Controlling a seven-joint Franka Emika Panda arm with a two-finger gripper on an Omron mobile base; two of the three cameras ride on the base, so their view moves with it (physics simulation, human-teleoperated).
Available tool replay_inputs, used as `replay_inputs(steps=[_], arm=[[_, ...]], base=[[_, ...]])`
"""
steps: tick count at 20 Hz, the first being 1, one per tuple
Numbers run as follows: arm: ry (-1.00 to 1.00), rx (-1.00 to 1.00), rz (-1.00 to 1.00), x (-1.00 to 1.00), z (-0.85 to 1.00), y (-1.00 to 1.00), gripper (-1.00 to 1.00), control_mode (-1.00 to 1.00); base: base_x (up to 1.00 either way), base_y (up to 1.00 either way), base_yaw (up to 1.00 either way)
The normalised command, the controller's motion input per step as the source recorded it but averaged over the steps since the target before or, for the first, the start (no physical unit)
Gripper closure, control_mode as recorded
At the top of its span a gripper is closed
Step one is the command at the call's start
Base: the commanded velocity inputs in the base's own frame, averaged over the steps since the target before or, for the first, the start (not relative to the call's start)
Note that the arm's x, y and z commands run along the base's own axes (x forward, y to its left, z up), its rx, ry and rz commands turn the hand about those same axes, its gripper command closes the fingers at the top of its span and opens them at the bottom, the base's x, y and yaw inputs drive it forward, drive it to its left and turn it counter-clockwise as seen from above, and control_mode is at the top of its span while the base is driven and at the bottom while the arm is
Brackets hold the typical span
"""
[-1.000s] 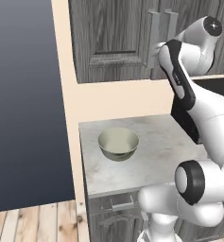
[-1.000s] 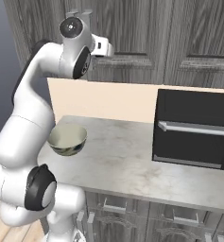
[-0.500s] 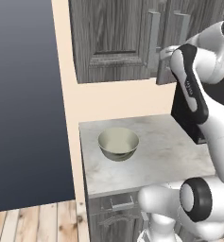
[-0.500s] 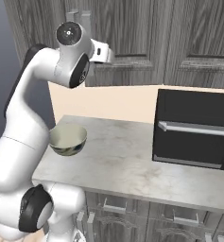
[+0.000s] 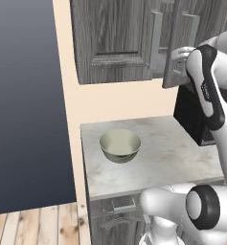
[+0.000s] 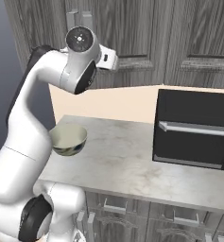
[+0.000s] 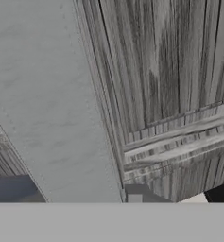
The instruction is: Open the cabinet and setup a tea strainer by placing it in the bowl upright.
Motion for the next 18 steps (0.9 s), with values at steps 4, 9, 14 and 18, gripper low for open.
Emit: replay_inputs(steps=[4,9,14,18], arm=[[-0.1,0.11,0.0,-0.56,0.11,-0.32,1.0,-1.0],[-0.09,0.13,0.0,-0.28,0.13,-0.38,1.0,-1.0],[-0.1,0.12,0.0,-0.23,0.14,-0.39,1.0,-1.0],[-0.07,0.16,0.0,-0.06,0.13,-0.49,1.0,-1.0]], base=[[0.0,0.0,0.0],[0.0,0.0,0.0],[0.0,0.0,0.0],[0.0,0.0,0.0]])
